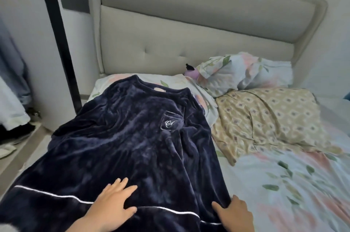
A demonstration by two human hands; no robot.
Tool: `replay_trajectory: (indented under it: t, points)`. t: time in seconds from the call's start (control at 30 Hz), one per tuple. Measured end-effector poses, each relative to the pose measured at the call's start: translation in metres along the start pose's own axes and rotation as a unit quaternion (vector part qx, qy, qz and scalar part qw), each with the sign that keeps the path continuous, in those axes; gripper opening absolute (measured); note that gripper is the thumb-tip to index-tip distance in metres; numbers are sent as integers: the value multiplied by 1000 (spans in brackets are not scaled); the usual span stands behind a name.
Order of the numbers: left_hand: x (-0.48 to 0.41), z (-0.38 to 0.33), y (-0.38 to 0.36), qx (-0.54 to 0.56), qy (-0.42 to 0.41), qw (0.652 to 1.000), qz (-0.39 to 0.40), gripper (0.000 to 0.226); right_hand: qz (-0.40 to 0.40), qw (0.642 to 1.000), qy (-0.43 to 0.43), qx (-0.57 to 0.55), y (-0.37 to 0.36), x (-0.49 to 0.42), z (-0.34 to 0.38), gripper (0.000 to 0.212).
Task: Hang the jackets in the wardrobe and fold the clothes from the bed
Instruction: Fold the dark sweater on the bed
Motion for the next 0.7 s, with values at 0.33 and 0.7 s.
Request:
replay_trajectory:
  t: [0.33, 0.7]
  points:
    - [-25, -54, 10, 107, 109, 988, 21, 57, 93, 827, -96, -546, 115, -69, -108, 16]
    - [-48, -200, 15, 352, -14, 935, 43, 39, 301, 821, 64, -481, 136, -15, -44, 27]
Point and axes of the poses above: each hand's wrist, its own x-axis away from the middle knuckle, its own y-axis out of the back of the hand, z = x × y, the point moved 5 cm from there along -x, towards the middle knuckle, and after that the axes turned 10 degrees about -y, right-handed, at the moved point
